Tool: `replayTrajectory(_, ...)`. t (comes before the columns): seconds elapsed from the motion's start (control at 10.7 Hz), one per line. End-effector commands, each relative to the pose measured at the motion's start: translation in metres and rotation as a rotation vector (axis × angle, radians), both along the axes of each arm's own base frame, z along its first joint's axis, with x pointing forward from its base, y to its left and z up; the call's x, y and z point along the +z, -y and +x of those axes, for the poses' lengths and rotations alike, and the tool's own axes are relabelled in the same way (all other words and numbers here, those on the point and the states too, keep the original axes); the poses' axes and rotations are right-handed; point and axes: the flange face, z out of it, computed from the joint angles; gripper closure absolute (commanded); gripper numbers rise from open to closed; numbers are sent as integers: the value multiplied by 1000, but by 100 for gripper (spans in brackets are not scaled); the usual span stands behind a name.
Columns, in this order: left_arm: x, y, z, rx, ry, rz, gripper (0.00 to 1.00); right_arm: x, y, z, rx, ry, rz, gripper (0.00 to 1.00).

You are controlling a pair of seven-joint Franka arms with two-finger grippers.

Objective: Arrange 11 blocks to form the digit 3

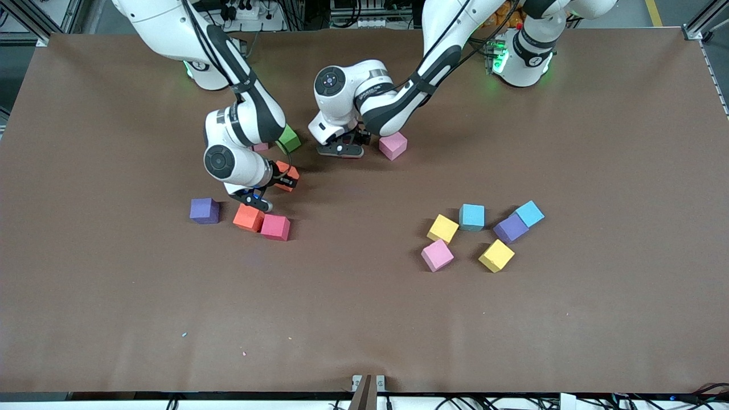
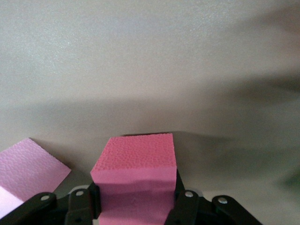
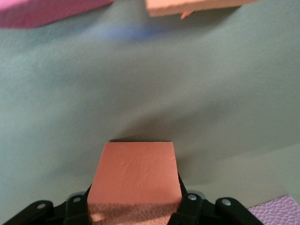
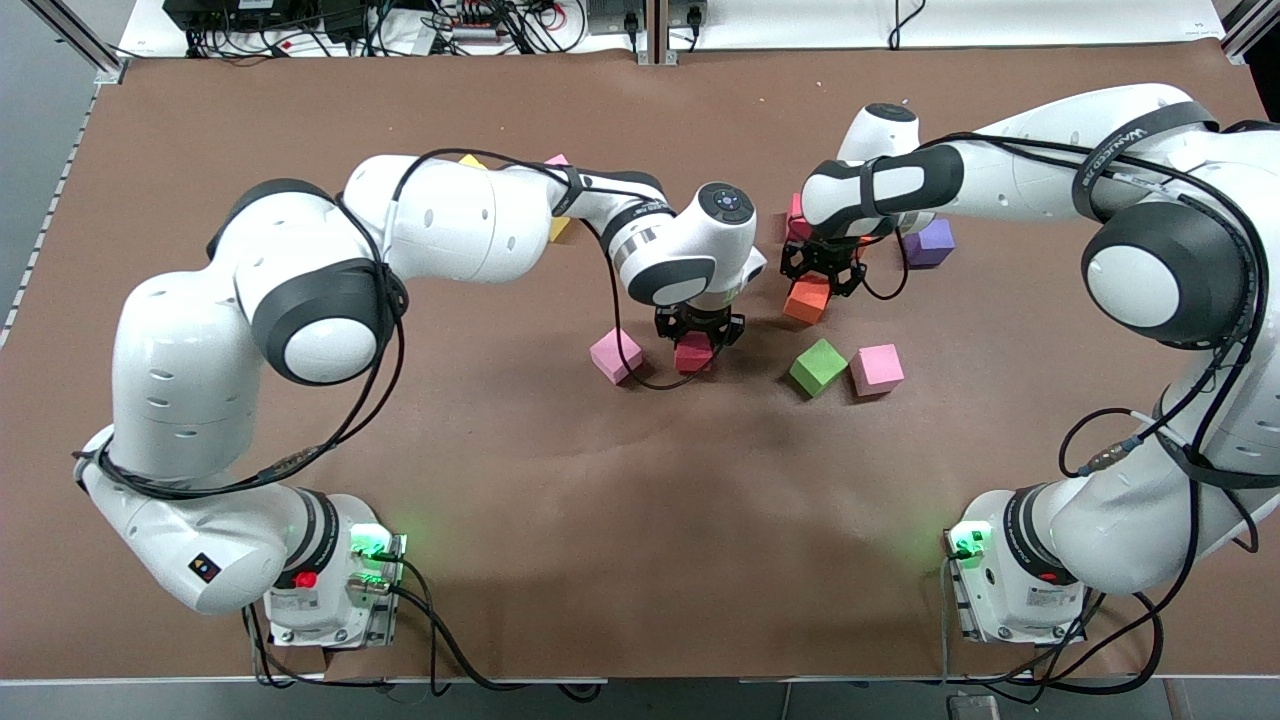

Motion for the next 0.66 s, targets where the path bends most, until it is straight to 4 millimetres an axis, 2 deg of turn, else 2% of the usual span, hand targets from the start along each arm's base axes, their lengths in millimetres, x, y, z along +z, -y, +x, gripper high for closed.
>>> replayTrajectory(0.0, -5, -7, -1, -21, 15, 4, 81, 19, -4, 1, 20, 8, 29, 71)
replayTrajectory(0.09, -4, -7, 2, -11, 19, 0, 50, 19, -3, 2, 10, 8, 27, 71)
replayTrajectory(0.19, 2, -7, 5, 36, 19, -4, 1, 18, -1, 3, 2, 4, 25, 71)
replayTrajectory(0.56, 25, -5, 11, 44, 45, -25, 0, 27, 0, 4, -49, 0, 16, 71)
